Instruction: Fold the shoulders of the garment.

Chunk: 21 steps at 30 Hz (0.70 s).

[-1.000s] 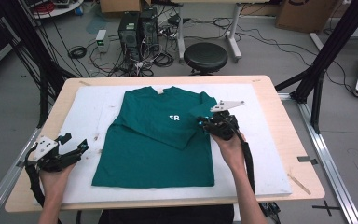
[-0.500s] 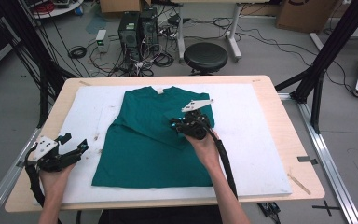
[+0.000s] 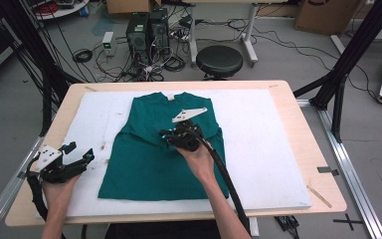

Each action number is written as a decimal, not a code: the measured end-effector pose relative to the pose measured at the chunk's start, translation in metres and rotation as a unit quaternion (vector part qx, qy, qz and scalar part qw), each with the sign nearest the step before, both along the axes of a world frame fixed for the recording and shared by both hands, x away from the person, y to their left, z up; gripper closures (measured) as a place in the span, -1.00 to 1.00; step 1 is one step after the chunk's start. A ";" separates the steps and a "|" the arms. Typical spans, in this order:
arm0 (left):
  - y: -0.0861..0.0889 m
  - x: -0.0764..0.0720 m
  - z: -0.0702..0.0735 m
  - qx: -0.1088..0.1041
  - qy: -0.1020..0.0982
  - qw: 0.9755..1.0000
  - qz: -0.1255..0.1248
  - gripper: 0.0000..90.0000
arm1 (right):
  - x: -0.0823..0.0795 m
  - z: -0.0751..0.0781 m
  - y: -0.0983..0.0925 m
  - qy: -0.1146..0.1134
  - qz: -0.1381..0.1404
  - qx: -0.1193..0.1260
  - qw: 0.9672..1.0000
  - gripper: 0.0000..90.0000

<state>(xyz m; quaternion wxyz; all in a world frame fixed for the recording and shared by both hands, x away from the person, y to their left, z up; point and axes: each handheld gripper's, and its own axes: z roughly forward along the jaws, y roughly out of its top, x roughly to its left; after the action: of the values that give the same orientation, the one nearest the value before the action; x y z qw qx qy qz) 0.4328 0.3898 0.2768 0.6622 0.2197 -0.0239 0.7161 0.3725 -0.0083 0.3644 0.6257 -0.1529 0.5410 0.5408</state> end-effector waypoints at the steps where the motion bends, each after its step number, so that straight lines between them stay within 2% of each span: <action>1: 0.000 0.000 0.000 0.000 0.000 1.000 0.000 -0.39 | 0.001 0.000 0.003 0.000 -0.004 -0.005 1.000 0.92; 7: 0.000 0.000 0.000 0.000 0.000 1.000 0.001 -0.39 | 0.008 -0.002 0.014 0.010 -0.003 -0.018 1.000 0.92; 12: 0.000 0.000 0.000 0.000 0.000 1.000 0.001 -0.39 | 0.009 -0.001 0.015 0.017 0.010 -0.025 0.999 0.92; 21: -0.001 0.000 0.000 0.000 0.001 1.000 0.002 -0.39 | 0.014 -0.001 0.022 0.026 0.008 -0.037 0.999 0.91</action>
<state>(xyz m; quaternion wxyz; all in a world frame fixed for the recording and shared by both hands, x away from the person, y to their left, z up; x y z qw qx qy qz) 0.4328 0.3892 0.2770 0.6607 0.2208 -0.0226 0.7171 0.3868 0.0132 0.3635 0.6013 -0.1662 0.5751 0.5292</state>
